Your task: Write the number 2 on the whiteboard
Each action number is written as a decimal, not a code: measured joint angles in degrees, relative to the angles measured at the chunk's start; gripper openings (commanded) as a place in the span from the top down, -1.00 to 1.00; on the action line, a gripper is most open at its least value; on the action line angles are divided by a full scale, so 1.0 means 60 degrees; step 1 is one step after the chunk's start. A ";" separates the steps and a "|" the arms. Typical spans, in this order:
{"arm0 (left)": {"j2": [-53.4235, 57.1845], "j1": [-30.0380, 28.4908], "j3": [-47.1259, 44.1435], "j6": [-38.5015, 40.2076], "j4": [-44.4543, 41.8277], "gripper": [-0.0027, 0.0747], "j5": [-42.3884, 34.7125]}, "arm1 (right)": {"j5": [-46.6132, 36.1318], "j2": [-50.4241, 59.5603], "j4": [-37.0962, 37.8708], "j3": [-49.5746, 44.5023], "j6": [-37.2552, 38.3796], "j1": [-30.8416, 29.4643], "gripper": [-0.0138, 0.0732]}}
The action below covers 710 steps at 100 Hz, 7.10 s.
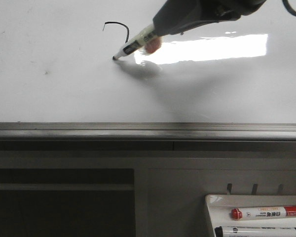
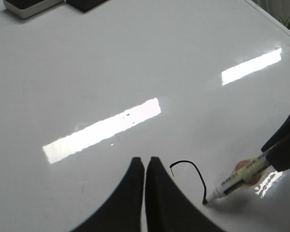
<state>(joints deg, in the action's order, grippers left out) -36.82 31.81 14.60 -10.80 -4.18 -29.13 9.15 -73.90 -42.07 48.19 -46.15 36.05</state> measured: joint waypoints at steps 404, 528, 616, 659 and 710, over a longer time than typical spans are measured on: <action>-0.6336 -0.0036 0.0201 0.4506 0.2210 0.98 -0.1375 | -0.0656 0.2115 0.1532 0.1048 -0.0060 0.2044 -0.39; -0.6394 -0.0036 0.0201 0.5320 0.1600 0.02 -0.2583 | -0.0590 0.2140 0.1532 0.1048 -0.0060 0.2044 -0.39; -0.6394 -0.0036 -0.1219 0.5303 0.0864 0.03 -0.5967 | -0.0424 0.2570 0.1532 0.1048 -0.0060 0.2044 -0.25; -0.5616 -0.0036 -0.2419 0.5143 0.0187 0.98 -0.5982 | 0.0254 0.5146 0.1532 -0.0465 -0.0060 0.2044 0.82; -0.5375 -0.0036 -0.2419 0.4707 -0.0670 0.98 -0.6004 | 0.0374 1.0899 0.1532 -0.5374 0.0069 0.2044 0.82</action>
<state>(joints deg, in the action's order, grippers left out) -69.07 31.60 0.09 17.44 -8.20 -65.15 11.39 -8.51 -32.88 15.94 -45.74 48.32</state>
